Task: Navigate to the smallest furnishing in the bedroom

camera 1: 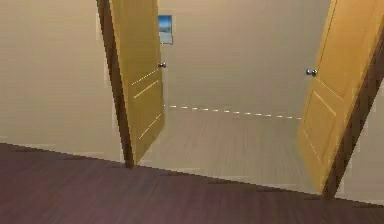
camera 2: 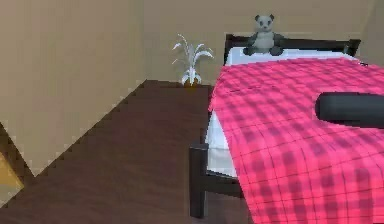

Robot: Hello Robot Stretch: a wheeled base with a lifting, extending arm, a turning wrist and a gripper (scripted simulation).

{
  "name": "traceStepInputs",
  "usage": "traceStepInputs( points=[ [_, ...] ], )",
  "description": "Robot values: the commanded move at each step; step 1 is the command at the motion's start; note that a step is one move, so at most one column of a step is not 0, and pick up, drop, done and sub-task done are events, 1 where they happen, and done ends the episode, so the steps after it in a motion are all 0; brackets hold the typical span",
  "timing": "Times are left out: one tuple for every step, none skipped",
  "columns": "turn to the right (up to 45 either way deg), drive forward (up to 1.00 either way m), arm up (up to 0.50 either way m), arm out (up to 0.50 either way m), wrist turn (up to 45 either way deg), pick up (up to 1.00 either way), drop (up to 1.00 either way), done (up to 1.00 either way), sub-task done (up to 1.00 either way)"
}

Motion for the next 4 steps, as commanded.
traceStepInputs(
  points=[
    [-39.0, 0.00, 0.00, 0.00, 0.0, 0.00, 0.00, 0.00, 0.00],
    [0.0, 0.40, 0.00, 0.00, 0.0, 0.00, 0.00, 0.00, 0.00],
    [-36.0, 0.00, 0.00, 0.00, 0.0, 0.00, 0.00, 0.00, 0.00],
    [0.0, 1.00, 0.00, 0.00, 0.0, 0.00, 0.00, 0.00, 0.00]
  ],
)
